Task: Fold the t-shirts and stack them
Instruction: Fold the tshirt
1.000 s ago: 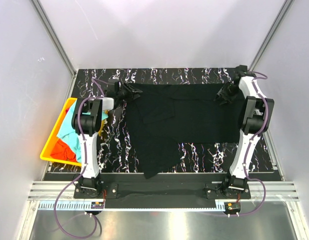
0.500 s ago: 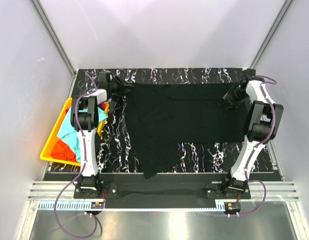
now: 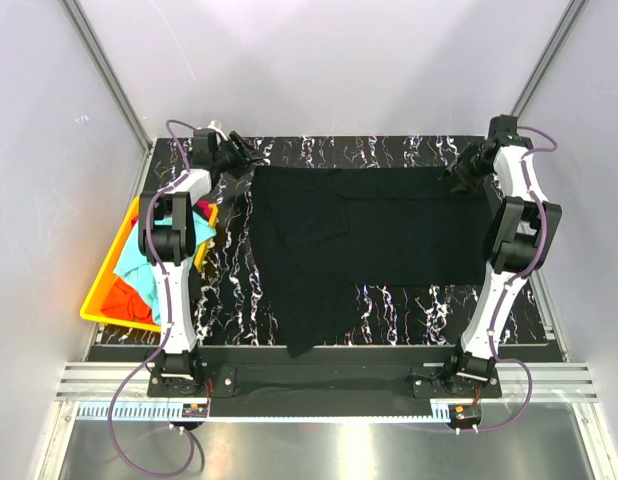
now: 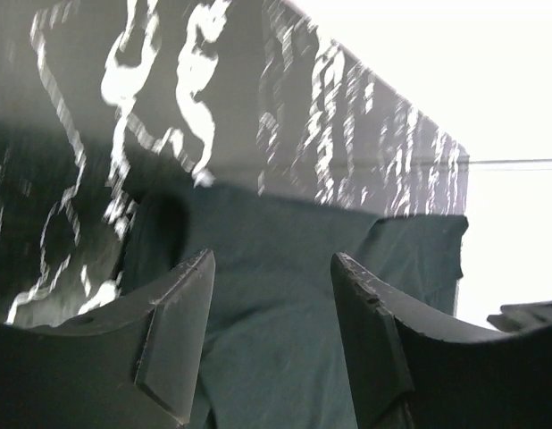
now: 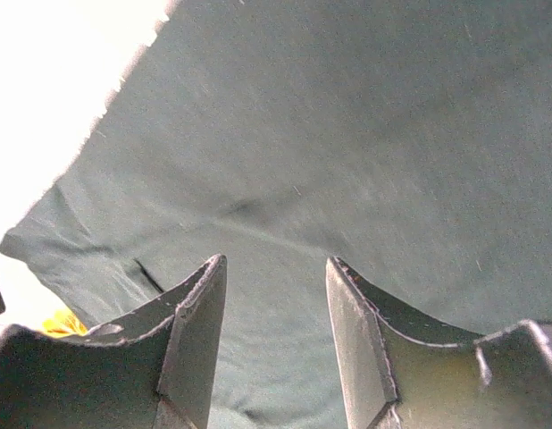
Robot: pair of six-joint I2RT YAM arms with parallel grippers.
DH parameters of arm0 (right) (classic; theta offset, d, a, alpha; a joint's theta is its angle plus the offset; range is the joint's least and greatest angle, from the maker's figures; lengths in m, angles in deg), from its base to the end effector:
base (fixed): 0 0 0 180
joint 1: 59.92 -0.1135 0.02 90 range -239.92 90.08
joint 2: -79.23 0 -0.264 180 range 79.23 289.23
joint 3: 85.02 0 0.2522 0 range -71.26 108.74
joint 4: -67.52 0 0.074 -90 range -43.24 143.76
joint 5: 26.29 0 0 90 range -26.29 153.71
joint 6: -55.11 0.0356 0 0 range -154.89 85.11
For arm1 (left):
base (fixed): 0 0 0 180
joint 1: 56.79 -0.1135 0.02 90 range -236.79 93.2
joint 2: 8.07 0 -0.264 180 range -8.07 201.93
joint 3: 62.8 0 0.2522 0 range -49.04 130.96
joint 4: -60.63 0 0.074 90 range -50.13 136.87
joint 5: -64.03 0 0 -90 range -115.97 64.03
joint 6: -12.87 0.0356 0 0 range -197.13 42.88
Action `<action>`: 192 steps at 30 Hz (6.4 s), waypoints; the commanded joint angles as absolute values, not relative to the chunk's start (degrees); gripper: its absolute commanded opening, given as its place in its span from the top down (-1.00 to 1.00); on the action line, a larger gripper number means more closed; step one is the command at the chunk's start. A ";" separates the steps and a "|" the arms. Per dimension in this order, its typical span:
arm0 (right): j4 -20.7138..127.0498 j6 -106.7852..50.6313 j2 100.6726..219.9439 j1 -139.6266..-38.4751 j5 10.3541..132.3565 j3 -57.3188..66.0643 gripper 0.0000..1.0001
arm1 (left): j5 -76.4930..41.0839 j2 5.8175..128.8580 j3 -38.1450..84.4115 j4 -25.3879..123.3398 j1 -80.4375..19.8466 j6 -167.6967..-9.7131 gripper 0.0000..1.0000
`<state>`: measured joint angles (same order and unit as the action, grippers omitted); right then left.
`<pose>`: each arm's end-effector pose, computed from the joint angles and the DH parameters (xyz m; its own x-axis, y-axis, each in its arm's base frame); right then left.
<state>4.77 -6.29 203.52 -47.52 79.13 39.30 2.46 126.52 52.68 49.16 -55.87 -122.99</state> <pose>0.4616 -0.0918 0.2355 -0.7200 0.6308 -0.2893 0.4928 0.7583 0.4269 0.5340 -0.0255 0.1654 -0.6585 -0.6206 -0.4257 -0.0698 0.6136 -0.7865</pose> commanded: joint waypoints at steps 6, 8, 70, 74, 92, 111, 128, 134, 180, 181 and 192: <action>5.69 -6.33 212.02 -47.62 84.01 54.05 -0.13 | -5.30 125.08 49.93 65.77 -55.48 -125.11 -0.15; 5.69 -7.37 214.40 -47.62 84.71 56.26 -0.12 | -5.84 125.96 50.02 66.12 -55.30 -125.90 -0.13; 12.37 6.68 233.65 -41.29 85.42 65.49 0.70 | -12.08 136.16 60.56 56.37 -56.71 -131.44 1.00; 12.37 6.42 233.65 -41.73 88.05 66.28 0.63 | -11.64 135.37 61.35 54.78 -56.71 -131.09 1.00; -8.64 -6.85 208.82 -44.54 69.08 64.12 -0.36 | -13.22 105.51 44.69 41.16 -53.90 -115.79 -0.11; 1.20 -9.57 174.86 -51.22 73.47 10.22 -0.41 | -23.94 62.51 -4.90 11.81 -25.34 -129.41 -0.03; 3.75 -9.75 166.51 -51.22 73.12 0.46 -0.43 | -29.66 68.21 -9.49 12.86 -13.82 -142.96 0.00; 3.75 -9.75 165.62 -51.22 73.03 -0.24 -0.44 | -28.87 72.44 -9.04 13.21 -12.41 -144.88 0.09; 24.23 1.67 167.90 -22.48 63.45 -19.85 -0.35 | -4.61 72.62 1.77 21.56 -21.46 -111.67 1.00; 24.67 1.76 168.78 -22.40 63.54 -19.67 -0.35 | -4.61 72.44 1.42 21.65 -21.64 -111.75 1.00; 27.75 3.17 174.94 -22.39 65.56 -18.61 -0.25 | -4.42 69.81 -0.34 22.18 -22.08 -112.72 1.00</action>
